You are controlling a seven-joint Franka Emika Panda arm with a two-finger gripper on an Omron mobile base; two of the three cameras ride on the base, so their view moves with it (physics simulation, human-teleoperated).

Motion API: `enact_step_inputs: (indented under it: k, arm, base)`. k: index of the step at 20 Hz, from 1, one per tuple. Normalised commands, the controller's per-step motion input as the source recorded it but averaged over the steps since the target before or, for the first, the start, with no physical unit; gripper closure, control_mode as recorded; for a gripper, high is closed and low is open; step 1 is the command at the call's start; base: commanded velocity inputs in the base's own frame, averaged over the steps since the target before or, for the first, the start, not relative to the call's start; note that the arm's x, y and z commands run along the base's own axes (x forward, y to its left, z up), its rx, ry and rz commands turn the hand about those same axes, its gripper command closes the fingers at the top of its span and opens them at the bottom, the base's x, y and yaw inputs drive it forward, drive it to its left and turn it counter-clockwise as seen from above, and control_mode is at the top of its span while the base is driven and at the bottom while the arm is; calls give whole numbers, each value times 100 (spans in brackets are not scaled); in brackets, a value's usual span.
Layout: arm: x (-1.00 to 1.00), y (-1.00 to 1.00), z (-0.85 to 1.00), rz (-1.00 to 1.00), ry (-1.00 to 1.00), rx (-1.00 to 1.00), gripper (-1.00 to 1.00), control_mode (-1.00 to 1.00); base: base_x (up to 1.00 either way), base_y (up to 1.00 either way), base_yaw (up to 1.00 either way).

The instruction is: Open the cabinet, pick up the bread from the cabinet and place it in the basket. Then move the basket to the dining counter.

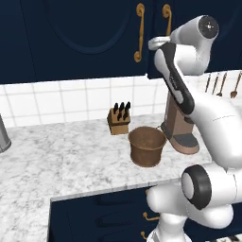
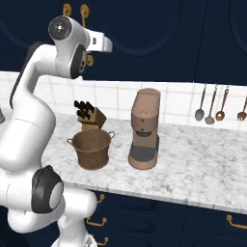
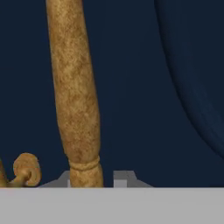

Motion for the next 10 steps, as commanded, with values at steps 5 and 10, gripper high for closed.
enact_step_inputs:
  k: [5,10]
  arm:
    - [-100,-60,0,0,-4,0,100,-100]
    - [-100,-71,0,10,0,0,100,-100]
  base:
    - [0,0,0]
    - [0,0,0]
